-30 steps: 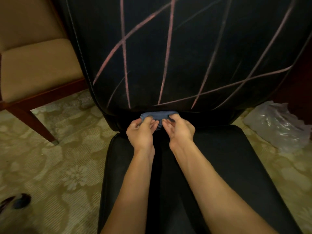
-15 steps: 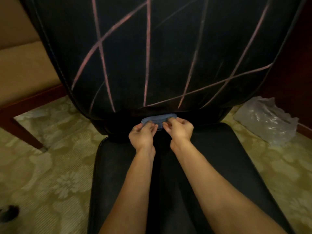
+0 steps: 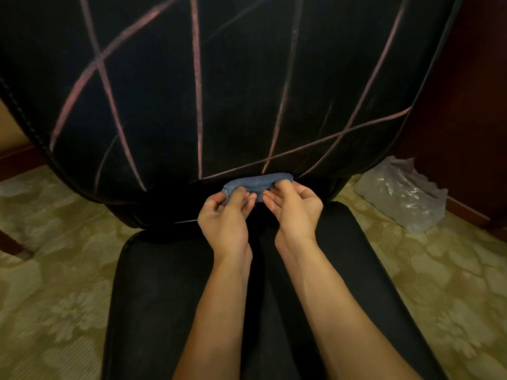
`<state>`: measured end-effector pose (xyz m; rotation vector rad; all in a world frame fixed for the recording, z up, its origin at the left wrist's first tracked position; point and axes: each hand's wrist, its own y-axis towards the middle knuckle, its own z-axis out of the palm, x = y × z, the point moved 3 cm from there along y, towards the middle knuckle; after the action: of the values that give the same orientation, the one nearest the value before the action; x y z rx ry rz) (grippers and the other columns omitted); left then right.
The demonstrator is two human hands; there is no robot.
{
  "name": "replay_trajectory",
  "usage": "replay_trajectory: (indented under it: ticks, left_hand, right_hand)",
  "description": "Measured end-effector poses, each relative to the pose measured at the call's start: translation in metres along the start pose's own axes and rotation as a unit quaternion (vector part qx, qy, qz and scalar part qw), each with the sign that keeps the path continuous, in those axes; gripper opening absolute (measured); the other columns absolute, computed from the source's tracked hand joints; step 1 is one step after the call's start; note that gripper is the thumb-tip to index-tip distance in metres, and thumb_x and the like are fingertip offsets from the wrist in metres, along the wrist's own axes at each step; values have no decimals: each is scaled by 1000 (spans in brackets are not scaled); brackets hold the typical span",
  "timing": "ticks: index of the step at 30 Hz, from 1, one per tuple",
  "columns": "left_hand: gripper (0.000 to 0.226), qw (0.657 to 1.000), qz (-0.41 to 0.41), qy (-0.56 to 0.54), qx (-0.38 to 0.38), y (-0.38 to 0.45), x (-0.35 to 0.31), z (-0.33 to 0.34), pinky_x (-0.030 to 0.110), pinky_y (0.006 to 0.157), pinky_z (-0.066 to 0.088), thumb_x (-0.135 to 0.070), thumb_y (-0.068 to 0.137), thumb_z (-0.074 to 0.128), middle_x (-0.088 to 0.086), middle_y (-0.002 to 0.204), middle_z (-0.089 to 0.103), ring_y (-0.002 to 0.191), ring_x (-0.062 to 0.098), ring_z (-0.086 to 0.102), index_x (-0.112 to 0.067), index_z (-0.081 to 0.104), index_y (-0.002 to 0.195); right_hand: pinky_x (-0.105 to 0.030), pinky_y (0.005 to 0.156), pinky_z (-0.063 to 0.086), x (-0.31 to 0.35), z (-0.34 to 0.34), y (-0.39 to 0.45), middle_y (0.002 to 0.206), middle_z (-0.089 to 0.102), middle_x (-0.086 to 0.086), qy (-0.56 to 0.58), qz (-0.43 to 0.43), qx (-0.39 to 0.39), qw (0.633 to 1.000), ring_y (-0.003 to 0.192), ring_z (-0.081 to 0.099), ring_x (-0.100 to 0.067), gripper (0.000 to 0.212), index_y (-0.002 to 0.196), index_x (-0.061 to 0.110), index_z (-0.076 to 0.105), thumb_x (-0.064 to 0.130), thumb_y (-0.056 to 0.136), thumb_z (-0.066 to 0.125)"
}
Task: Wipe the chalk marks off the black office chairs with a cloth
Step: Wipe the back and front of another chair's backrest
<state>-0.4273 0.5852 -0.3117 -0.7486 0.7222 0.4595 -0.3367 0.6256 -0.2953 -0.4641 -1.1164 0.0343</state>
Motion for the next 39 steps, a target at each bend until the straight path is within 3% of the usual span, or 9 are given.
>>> replay_trajectory:
  ticks: [9,16,20,25,30,33,39]
  left_hand:
    - [24,996,-46,31,-69,24,31,4,23,73,60,1,91,66,20,101,72,83,19,74,2,62,114]
    - [26,999,-15,26,44,-21,8,24,26,80,60,-1,89,70,16,103,74,92,22,75,0,66,114]
    - [22,997,19,32,64,-24,5,31,26,79,59,-2,89,69,13,99,75,91,21,75,0,66,111]
    - [23,997,-38,59,26,2,36,34,23,74,58,3,89,67,20,105,72,90,23,74,2,64,112]
    - [17,993,-79,71,-46,21,66,29,25,71,60,6,89,65,23,107,70,84,21,74,0,63,105]
    - [18,995,-67,67,-30,17,68,33,29,79,62,4,90,65,19,103,71,84,20,74,0,64,107]
    - [16,997,-65,15,39,-26,54,63,24,75,60,3,90,66,18,103,73,88,20,75,2,65,106]
  right_hand:
    - [-26,64,59,-21,-9,38,101,71,-22,-97,48,-30,994,80,73,-24,16,106,-1,62,7,92,65]
    - [-23,63,58,24,-28,11,87,71,-14,4,-42,-26,999,71,69,-16,17,109,0,63,5,92,63]
    - [-24,65,58,35,-27,10,86,70,-13,-2,-71,4,997,72,69,-15,18,111,0,63,6,93,62]
    - [-30,73,61,3,-34,47,107,69,-22,9,26,-15,1000,94,72,-29,26,120,-1,58,6,95,61]
    - [-32,74,61,-20,-50,73,103,69,-22,-52,100,-41,993,88,71,-27,16,111,2,59,4,95,60]
    - [-30,72,61,-7,-52,74,102,69,-20,-48,74,-31,996,87,72,-27,15,108,2,59,3,94,61]
    - [-21,62,56,38,-66,57,90,68,-16,1,-54,-17,998,72,67,-17,17,110,-1,58,3,93,60]
